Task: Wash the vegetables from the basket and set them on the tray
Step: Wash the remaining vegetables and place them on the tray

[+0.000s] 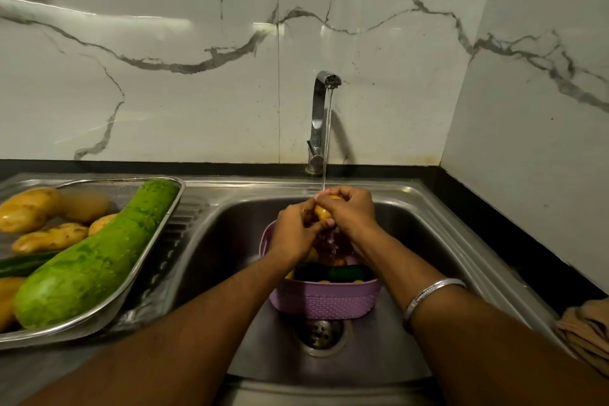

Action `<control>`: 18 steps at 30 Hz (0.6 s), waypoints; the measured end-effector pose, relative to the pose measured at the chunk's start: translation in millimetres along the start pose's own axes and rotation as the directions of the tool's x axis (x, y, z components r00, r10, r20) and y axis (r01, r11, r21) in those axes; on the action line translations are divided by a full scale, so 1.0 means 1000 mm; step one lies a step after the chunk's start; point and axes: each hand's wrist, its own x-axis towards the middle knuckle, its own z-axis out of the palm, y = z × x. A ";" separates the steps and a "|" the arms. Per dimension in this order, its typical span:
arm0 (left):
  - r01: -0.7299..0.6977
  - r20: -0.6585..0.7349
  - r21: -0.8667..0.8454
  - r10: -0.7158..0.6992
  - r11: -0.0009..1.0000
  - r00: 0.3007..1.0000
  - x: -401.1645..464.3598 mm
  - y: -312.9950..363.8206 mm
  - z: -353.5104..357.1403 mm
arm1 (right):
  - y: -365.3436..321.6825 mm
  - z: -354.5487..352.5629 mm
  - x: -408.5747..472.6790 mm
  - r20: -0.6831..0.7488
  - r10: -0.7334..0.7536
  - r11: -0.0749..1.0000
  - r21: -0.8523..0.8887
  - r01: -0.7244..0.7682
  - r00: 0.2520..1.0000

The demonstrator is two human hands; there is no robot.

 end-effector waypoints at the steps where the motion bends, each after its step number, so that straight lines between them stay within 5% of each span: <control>1: -0.005 0.002 0.012 0.005 1.000 1.000 0.000 0.001 -0.001 | 0.002 0.002 0.000 -0.040 -0.023 0.999 -0.037 0.021 0.999; 4: 0.015 0.001 0.007 -0.015 1.000 1.000 -0.001 0.000 -0.003 | 0.001 0.004 -0.001 -0.027 -0.002 0.999 -0.037 0.001 1.000; 8: 0.049 -0.018 -0.102 -0.052 0.994 0.999 -0.002 0.000 -0.007 | -0.008 -0.003 0.003 0.253 0.096 0.995 0.009 -0.102 0.963; 12: 0.111 -0.031 -0.212 -0.120 0.971 0.992 -0.001 -0.001 -0.010 | -0.011 -0.010 0.004 0.374 0.169 0.967 0.116 -0.226 0.912; 18: 0.085 -0.020 -0.192 -0.091 0.978 0.996 -0.001 0.000 -0.008 | -0.004 -0.004 -0.001 0.143 0.137 0.975 0.158 -0.159 0.980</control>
